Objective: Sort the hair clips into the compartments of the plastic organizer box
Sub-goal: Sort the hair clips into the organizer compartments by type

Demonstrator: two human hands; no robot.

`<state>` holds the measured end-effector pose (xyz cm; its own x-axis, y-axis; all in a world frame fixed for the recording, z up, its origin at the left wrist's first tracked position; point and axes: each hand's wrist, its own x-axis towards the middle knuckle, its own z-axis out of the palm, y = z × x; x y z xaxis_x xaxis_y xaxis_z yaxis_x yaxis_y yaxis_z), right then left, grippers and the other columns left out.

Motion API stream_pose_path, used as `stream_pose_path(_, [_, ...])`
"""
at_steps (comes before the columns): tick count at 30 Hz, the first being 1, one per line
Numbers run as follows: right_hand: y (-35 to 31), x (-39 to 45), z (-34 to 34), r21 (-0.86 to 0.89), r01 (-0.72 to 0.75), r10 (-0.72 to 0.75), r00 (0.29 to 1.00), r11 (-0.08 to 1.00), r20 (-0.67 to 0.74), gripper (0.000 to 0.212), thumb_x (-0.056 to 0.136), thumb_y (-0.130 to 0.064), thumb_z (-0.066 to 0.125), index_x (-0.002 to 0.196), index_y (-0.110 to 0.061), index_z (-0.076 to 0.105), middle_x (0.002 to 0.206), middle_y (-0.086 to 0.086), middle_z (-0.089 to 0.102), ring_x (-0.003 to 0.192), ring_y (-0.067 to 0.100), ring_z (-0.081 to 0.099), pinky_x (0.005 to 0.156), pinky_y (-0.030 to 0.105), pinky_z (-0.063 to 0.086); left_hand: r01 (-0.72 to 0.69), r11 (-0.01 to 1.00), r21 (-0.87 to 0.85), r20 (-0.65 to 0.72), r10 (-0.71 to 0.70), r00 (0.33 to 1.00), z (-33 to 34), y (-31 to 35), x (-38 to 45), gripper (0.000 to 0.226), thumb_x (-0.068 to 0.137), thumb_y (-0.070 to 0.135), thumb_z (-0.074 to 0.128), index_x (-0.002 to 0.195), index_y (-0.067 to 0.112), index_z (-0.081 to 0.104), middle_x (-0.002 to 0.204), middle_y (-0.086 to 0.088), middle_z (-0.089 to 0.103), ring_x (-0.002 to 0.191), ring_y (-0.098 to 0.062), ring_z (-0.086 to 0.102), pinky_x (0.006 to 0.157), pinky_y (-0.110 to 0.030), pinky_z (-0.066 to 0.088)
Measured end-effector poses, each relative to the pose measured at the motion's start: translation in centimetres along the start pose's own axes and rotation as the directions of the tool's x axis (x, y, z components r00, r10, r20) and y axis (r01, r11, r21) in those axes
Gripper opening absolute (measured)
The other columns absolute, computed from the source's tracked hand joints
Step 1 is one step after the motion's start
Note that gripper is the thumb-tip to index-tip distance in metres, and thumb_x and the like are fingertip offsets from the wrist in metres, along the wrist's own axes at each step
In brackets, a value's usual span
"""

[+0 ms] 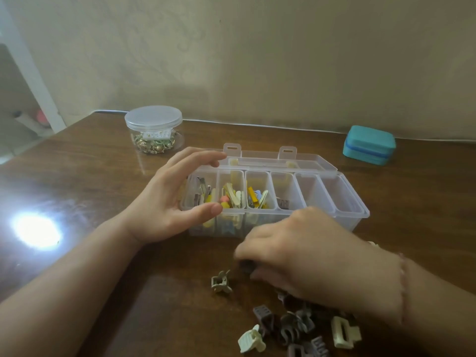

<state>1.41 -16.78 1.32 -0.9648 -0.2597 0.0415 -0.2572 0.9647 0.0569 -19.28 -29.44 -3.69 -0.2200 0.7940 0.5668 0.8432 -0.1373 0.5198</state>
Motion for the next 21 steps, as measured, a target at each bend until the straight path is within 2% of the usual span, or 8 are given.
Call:
stream_pose_path(2, [0.6, -0.4, -1.5, 0.086, -0.072, 0.080, 0.992, 0.994, -0.099, 0.030, 0.090, -0.046, 0.057, 0.118, -0.036, 0.061, 0.103, -0.016, 0.069, 0.085, -0.002, 0.062, 0.068, 0.028, 0.052, -0.001, 1.000, -0.003, 0.001, 0.001, 1.000, 0.0, 0.0, 0.0, 0.069, 0.081, 0.047, 0.065, 0.138, 0.012, 0.052, 0.126, -0.001, 0.057, 0.124, -0.022, 0.052, 0.101, -0.024, 0.038])
stream_pose_path(4, [1.9, -1.1, -3.0, 0.205, -0.137, 0.194, 0.936, 0.969, -0.295, 0.027, 0.084, -0.048, 0.062, 0.107, -0.035, 0.068, 0.085, -0.023, 0.068, 0.065, -0.016, 0.053, 0.055, 0.015, 0.039, 0.007, 1.000, -0.011, 0.001, -0.007, 1.000, 0.0, -0.1, 0.0, 0.068, 0.080, 0.047, 0.065, 0.138, 0.013, 0.053, 0.127, -0.001, 0.057, 0.125, -0.022, 0.052, 0.103, -0.026, 0.039])
stream_pose_path(6, [3.2, -1.7, -4.0, 0.236, -0.230, 0.310, 0.865, 0.944, -0.394, 0.022, 0.082, -0.047, 0.065, 0.099, -0.036, 0.069, 0.067, -0.036, 0.056, 0.061, -0.021, 0.048, 0.052, 0.014, 0.028, 0.013, 1.000, -0.018, 0.005, -0.013, 1.000, 0.0, -0.2, 0.0, 0.068, 0.080, 0.047, 0.065, 0.139, 0.014, 0.052, 0.127, 0.000, 0.056, 0.126, -0.022, 0.051, 0.104, -0.027, 0.039])
stream_pose_path(8, [4.1, -1.8, -4.2, 0.217, -0.335, 0.394, 0.847, 0.917, -0.358, 0.021, 0.082, -0.051, 0.065, 0.099, -0.038, 0.068, 0.063, -0.038, 0.051, 0.064, -0.023, 0.048, 0.054, 0.017, 0.030, 0.010, 1.000, -0.017, 0.005, -0.010, 1.000, 0.0, -0.2, 0.0, 0.068, 0.081, 0.047, 0.065, 0.139, 0.014, 0.052, 0.128, 0.000, 0.057, 0.126, -0.023, 0.051, 0.105, -0.028, 0.039])
stream_pose_path(11, [4.2, -1.6, -3.9, 0.125, -0.444, 0.461, 0.860, 0.888, -0.220, 0.042, 0.077, -0.063, 0.049, 0.110, -0.041, 0.064, 0.087, -0.028, 0.064, 0.077, -0.010, 0.058, 0.068, 0.030, 0.051, 0.007, 1.000, -0.013, 0.003, -0.007, 1.000, 0.1, -0.2, 0.0, 0.068, 0.081, 0.047, 0.065, 0.139, 0.014, 0.052, 0.128, -0.001, 0.057, 0.126, -0.022, 0.051, 0.105, -0.027, 0.038])
stream_pose_path(14, [2.4, -1.1, -3.1, 0.136, -0.328, 0.354, 0.895, 0.935, -0.272, 0.038, 0.086, -0.060, 0.045, 0.110, -0.037, 0.064, 0.094, -0.018, 0.068, 0.083, 0.006, 0.064, 0.070, 0.038, 0.055, 0.009, 1.000, -0.013, 0.001, -0.009, 1.000, 0.1, -0.2, 0.0, 0.067, 0.081, 0.047, 0.065, 0.138, 0.014, 0.053, 0.126, -0.001, 0.057, 0.126, -0.021, 0.052, 0.104, -0.027, 0.038])
stream_pose_path(17, [-0.1, -0.3, -1.7, 0.101, -0.075, 0.083, 0.994, 0.992, -0.076, 0.035, 0.089, -0.054, 0.050, 0.120, -0.039, 0.058, 0.110, -0.017, 0.065, 0.081, 0.007, 0.064, 0.066, 0.038, 0.055, -0.008, 1.000, -0.010, -0.001, 0.008, 1.000, 0.1, -0.3, 0.1, 0.066, 0.082, 0.045, 0.065, 0.137, 0.012, 0.053, 0.124, -0.003, 0.057, 0.124, -0.022, 0.052, 0.104, -0.028, 0.038])
stream_pose_path(21, [-1.3, 0.2, 0.1, 0.082, 0.071, -0.080, 0.989, 0.994, 0.121, 0.037, 0.094, -0.050, 0.050, 0.130, -0.044, 0.050, 0.128, -0.016, 0.057, 0.076, 0.016, 0.066, 0.059, 0.033, 0.053, -0.004, 1.000, -0.004, -0.002, 0.004, 1.000, 0.1, -0.2, 0.0, 0.066, 0.082, 0.046, 0.065, 0.137, 0.013, 0.053, 0.124, -0.003, 0.057, 0.124, -0.022, 0.052, 0.104, -0.031, 0.038])
